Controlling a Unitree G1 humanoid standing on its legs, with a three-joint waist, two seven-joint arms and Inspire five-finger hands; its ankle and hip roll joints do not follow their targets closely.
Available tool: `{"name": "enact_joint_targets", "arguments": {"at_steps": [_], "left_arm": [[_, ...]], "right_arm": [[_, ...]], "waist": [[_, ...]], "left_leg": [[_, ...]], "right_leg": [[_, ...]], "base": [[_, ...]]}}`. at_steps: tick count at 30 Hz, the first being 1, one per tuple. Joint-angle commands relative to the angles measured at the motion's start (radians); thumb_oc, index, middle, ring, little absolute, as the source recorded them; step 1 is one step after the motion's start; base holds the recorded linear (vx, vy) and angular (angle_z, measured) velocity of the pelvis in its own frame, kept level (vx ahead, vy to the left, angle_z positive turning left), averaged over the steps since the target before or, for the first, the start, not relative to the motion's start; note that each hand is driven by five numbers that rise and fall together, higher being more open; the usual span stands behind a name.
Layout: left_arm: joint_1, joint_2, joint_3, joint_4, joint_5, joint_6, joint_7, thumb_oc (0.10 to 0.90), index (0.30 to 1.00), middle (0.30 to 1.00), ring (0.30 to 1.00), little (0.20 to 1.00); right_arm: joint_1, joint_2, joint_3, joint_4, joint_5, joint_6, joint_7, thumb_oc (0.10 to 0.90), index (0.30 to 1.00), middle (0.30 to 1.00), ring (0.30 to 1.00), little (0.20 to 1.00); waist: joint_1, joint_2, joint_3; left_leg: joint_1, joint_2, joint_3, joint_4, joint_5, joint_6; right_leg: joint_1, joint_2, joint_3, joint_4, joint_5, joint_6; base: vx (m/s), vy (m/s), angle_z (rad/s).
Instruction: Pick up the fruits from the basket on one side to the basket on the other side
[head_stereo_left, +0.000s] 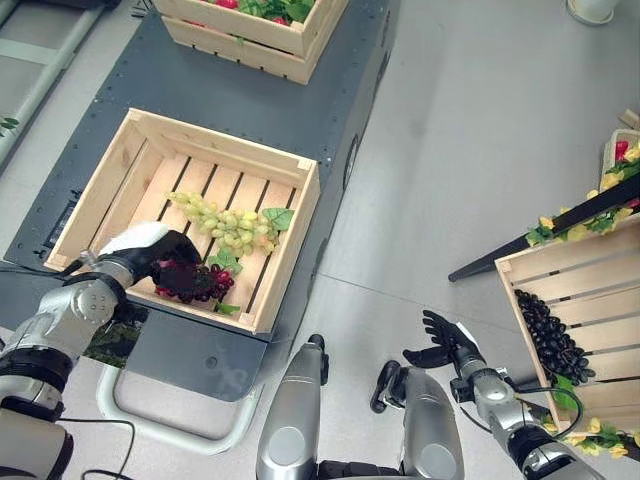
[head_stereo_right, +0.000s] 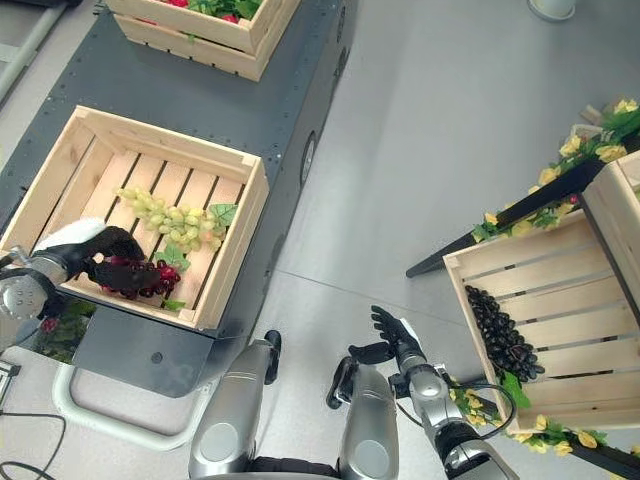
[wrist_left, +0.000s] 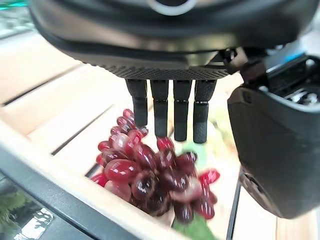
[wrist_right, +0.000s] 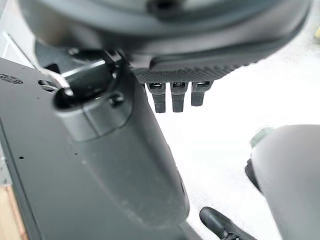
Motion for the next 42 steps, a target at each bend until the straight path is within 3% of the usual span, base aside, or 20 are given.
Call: {"name": "enact_joint_targets", "arguments": {"at_steps": [1,5,16,32,42], "left_arm": [[-0.109,0.121,0.026,-0.039,0.045,-0.024,0.023,0.800,0.900,0.900,0.900,0.900],[-0.181,0.145,-0.080,-0.078,0.060,0.009,-0.019,0.800,0.900,0.900,0.900,0.900],[-0.256,0.182,-0.189,-0.100,0.190,0.080,-0.092,0.800,0.900,0.900,0.900,0.900],[-0.328,0.143,-0.300,-0.077,0.310,0.361,-0.407,0.800,0.900,0.900,0.900,0.900],[-0.308,0.060,-0.311,0.045,0.334,0.336,-0.314,0.800,0.900,0.900,0.900,0.900]], "right_arm": [[-0.017,-0.097,-0.032,0.000,-0.001,-0.057,-0.010,0.800,0.900,0.900,0.900,0.900],[-0.033,-0.116,-0.028,0.032,0.004,-0.064,0.010,0.800,0.900,0.900,0.900,0.900],[-0.043,-0.132,-0.025,0.041,0.027,-0.090,0.034,0.800,0.900,0.900,0.900,0.900],[-0.064,-0.126,-0.031,0.075,0.052,-0.101,0.046,0.800,0.900,0.900,0.900,0.900],[-0.078,-0.104,-0.018,0.080,0.066,-0.111,0.037,0.800,0.900,0.900,0.900,0.900]], "waist": [[-0.019,0.062,-0.014],[-0.025,0.058,-0.014],[-0.029,0.048,-0.014],[-0.032,0.030,-0.014],[-0.037,0.000,-0.014]], "left_leg": [[0.102,-0.062,0.049,-0.077,-0.073,0.071],[0.066,-0.056,0.060,-0.061,-0.070,0.066],[0.022,-0.048,0.058,-0.074,-0.048,0.056],[-0.026,-0.042,0.045,-0.086,-0.030,0.048],[-0.078,-0.030,0.040,-0.078,-0.025,0.048]], "right_leg": [[0.039,0.012,-0.023,0.003,0.087,-0.012],[0.003,0.014,-0.022,0.012,0.087,-0.016],[-0.046,0.019,-0.023,0.006,0.100,-0.017],[-0.092,0.025,-0.027,0.003,0.115,-0.013],[-0.141,0.037,-0.030,0.013,0.131,-0.012]], "base": [[-0.03,0.035,-0.03],[0.00,0.006,-0.01],[-0.01,-0.012,-0.02],[0.00,-0.005,0.01],[0.00,-0.004,0.02]]}}
